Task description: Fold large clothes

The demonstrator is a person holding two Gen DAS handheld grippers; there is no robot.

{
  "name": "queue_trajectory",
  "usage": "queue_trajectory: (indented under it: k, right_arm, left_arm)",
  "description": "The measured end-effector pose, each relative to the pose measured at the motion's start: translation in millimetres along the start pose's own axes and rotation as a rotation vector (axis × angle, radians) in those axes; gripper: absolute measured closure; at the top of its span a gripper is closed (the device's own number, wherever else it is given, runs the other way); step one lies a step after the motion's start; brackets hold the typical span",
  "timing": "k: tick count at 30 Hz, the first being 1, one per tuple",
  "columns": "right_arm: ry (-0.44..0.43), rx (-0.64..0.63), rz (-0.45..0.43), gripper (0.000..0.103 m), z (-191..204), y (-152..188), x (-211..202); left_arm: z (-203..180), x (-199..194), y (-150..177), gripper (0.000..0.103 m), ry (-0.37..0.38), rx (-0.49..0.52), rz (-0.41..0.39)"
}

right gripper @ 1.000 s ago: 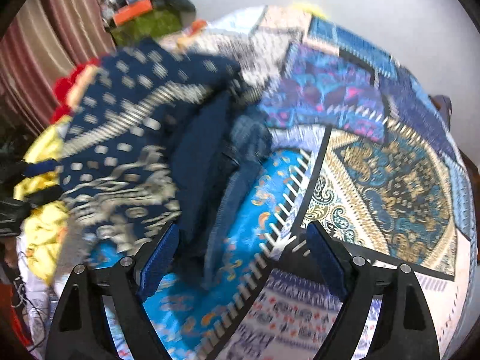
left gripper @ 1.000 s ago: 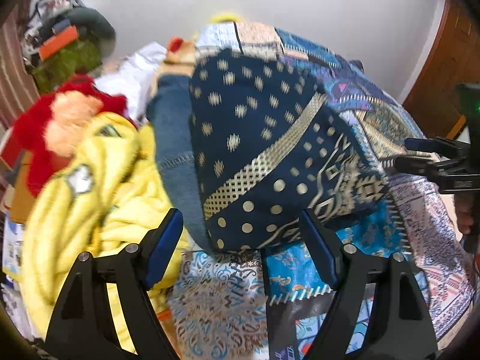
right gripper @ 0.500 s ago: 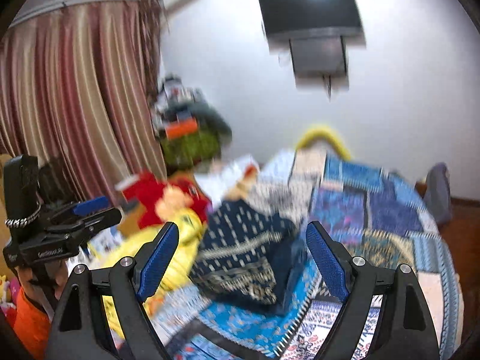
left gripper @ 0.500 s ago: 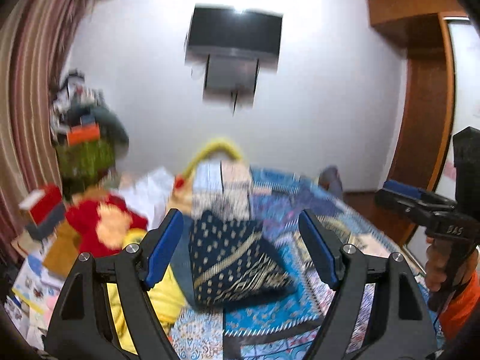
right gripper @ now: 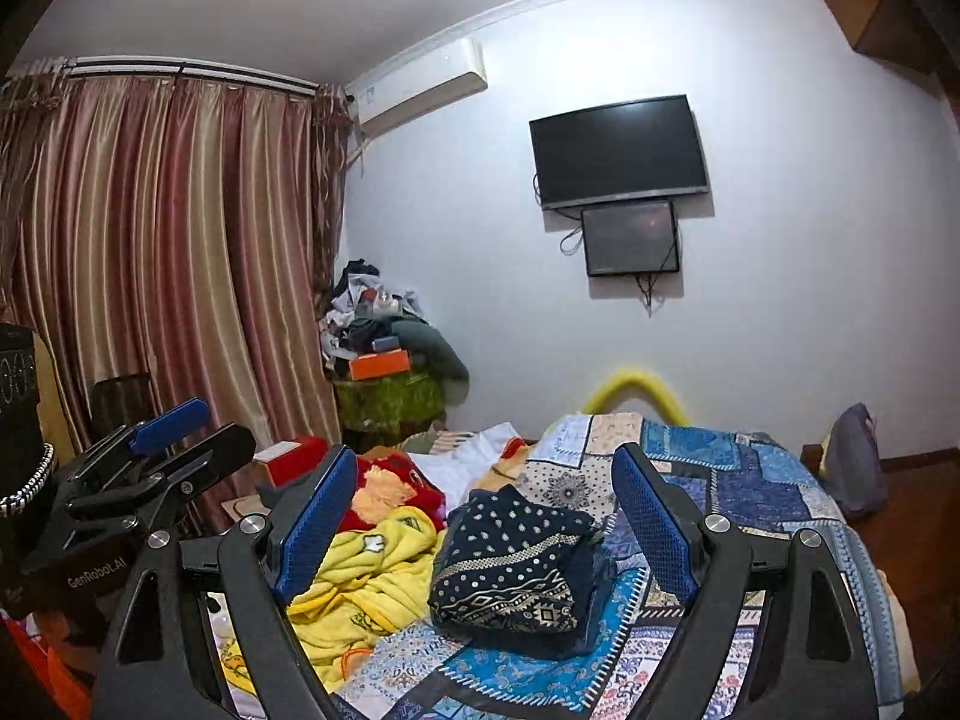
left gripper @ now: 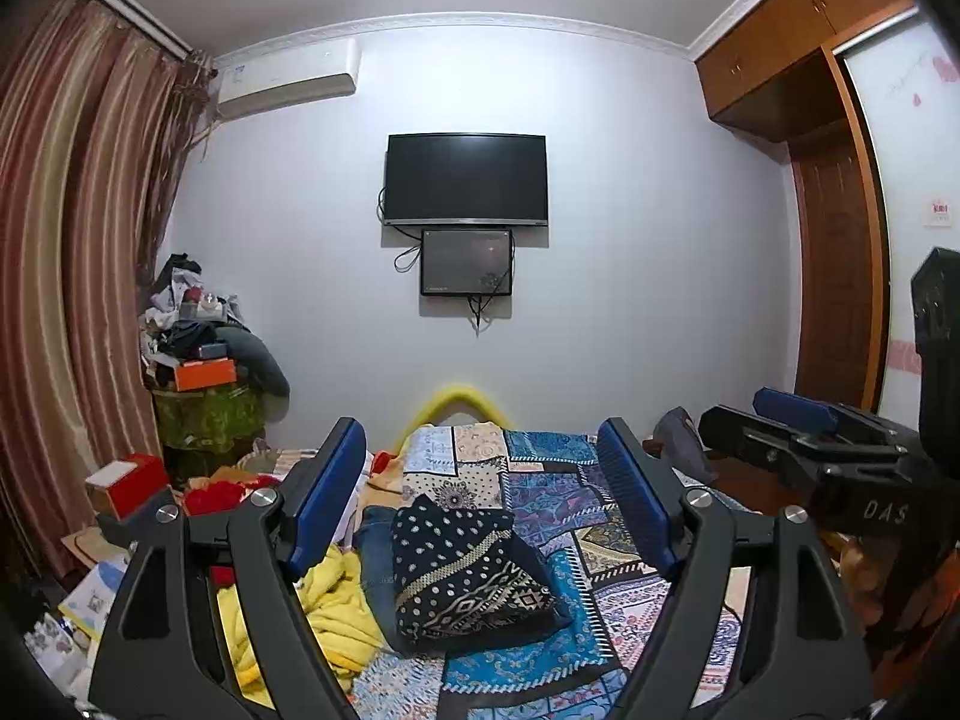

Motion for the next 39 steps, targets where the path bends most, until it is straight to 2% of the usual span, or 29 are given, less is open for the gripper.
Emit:
queue_trajectory:
  k: [1,3,5,10,12,23,39]
  right_arm:
    - [0.01,0.002,-0.003,0.017,0.3,1.4,-3.2]
    - [0.028,-0.005,-0.01,0.017,3.5,3.2,-11.8]
    - [0.054,-0.019,-0.01,0.017,4.8,5.9,-16.3]
    - [0.096,-0.033,-0.009,0.001,3.5,8.8,-26.4]
    - [0.118,-0.039,-0.013,0.0,1.9,9.8,-26.3]
    - [0.144,-0.044,0.022,0.0,-1.8,19.8,-16.0]
    - [0.146,-0.027,0.028,0.0,-5.6,22.1,-14.0]
  left_arm:
    - [0.0,-0.6,1.2,0.022,0.004,-0.008,0.004]
    - [1.7,-1.5,3.3,0.013,0.0,-0.026,0.009]
    - [4.3,-4.0,3.4,0.008,-0.009,-0.038,0.005]
    - [5.0,-6.3,5.9,0.007,-0.001,-0.06,0.01]
    - [5.1,-6.7,7.4,0.004,-0.011,-0.059,0.01]
    - [5.5,0.5,16.1,0.003,-0.019,-0.057,0.03]
    - [4.0,5.7,22.7,0.002,-0.015,-0.053,0.044]
Point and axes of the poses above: each gripper's, at about its wrist camera, not at the fingertips, and x roughly the way its jaws point, z to its left, y to its underside, the point moved 8 cm from there along x, roughly the way its jaws point, and after that the axes turned 7 degrees about -y, right-handed, at the moved point
